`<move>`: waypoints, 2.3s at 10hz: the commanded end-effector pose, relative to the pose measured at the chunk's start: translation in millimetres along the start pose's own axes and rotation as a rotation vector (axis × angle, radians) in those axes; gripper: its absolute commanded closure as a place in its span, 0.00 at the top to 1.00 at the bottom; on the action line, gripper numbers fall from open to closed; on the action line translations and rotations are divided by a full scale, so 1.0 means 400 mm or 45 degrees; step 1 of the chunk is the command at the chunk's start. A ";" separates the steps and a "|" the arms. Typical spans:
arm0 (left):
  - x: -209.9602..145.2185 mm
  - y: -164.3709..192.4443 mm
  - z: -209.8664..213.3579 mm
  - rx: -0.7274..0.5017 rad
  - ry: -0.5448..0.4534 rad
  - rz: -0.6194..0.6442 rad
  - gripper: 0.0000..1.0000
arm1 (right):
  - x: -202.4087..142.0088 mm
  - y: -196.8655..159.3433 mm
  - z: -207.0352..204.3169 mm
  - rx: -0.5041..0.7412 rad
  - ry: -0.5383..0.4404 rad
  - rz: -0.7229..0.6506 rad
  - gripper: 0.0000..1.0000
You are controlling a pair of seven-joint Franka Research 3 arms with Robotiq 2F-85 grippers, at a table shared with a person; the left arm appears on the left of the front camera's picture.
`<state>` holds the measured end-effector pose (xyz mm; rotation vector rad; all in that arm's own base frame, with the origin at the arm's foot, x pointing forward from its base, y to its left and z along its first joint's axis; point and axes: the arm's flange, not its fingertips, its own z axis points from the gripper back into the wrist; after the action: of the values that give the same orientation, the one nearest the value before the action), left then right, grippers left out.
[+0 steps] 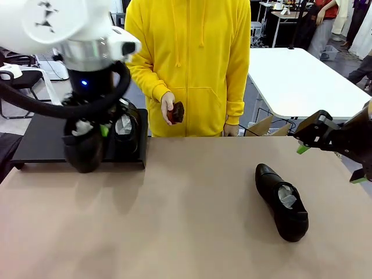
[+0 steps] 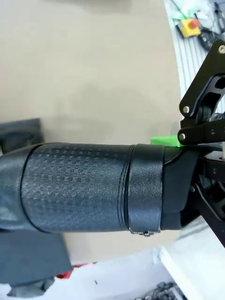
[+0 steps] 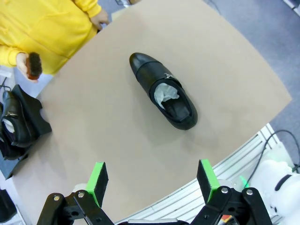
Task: Organize the shoes by placing them on the stand.
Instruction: Place the Shoe from the middle of the table onto the Shoes Stand.
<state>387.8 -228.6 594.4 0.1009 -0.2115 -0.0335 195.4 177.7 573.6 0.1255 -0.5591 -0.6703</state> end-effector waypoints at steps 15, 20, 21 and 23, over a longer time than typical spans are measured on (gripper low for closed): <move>0.162 0.431 -0.111 0.528 -0.424 0.010 0.00 | 0.003 0.009 -0.003 0.031 0.015 0.021 1.00; 0.307 0.540 -0.366 0.529 -0.220 0.102 0.00 | 0.003 0.009 -0.003 0.031 0.015 0.021 1.00; 0.315 0.541 -0.390 0.507 -0.225 0.110 0.00 | 0.003 0.009 -0.003 0.031 0.015 0.021 1.00; 0.325 0.546 -0.424 0.485 -0.253 0.089 0.00 | 0.003 0.009 -0.003 0.031 0.015 0.021 1.00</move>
<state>554.4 -5.5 471.4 0.4596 -0.3675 0.0676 195.4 178.0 573.6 0.1253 -0.5594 -0.6697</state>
